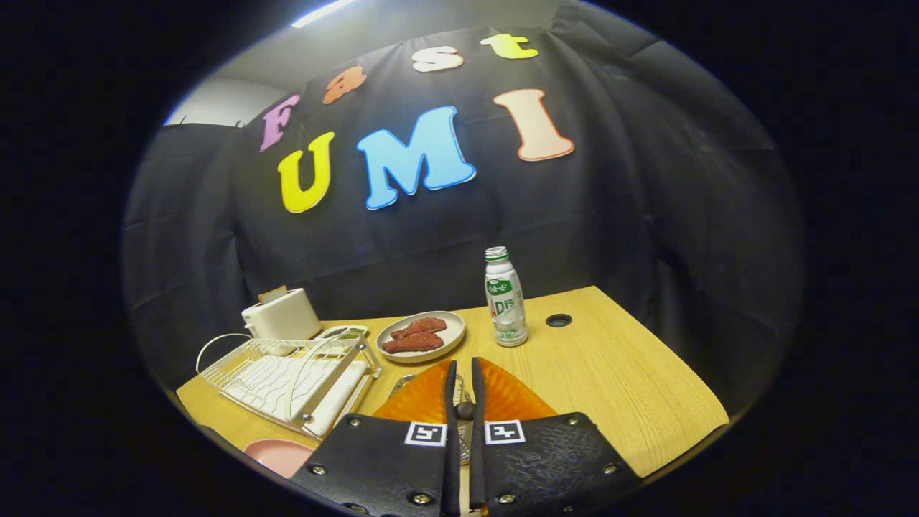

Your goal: Take the plate from the dish rack, then take the spoon from the basket and place it into the plate.

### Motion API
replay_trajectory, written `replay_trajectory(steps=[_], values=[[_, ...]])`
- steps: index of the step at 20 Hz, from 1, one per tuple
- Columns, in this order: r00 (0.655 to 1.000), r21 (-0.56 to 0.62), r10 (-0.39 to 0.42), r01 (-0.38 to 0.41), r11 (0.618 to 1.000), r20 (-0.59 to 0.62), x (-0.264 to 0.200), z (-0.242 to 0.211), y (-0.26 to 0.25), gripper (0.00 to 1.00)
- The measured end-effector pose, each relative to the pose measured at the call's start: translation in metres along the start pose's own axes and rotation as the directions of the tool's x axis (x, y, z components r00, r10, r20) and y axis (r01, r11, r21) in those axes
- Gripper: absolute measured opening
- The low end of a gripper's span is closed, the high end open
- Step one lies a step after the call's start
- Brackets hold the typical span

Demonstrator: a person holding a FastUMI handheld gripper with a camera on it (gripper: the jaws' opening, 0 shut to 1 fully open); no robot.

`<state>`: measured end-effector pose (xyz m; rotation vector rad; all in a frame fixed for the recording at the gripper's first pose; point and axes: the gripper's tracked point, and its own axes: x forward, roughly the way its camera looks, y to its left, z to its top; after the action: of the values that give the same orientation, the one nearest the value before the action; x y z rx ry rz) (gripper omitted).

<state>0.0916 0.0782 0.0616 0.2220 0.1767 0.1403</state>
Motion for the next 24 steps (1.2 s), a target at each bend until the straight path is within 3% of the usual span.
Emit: replay_trajectory(steps=[3, 8, 16, 24], values=[[1.0, 0.009, 0.001, -0.001, 1.0, -0.026, 0.0, 0.006, 0.006, 0.05], [0.997, -0.077, 0.005, -0.011, 0.997, -0.072, -0.003, 0.021, 0.025, 0.05], [1.0, -0.144, -0.017, 0.014, 0.99, -0.023, -0.016, 0.083, 0.047, 0.05], [0.999, -0.155, -0.042, 0.044, 0.987, 0.014, -0.06, 0.138, 0.073, 0.05]])
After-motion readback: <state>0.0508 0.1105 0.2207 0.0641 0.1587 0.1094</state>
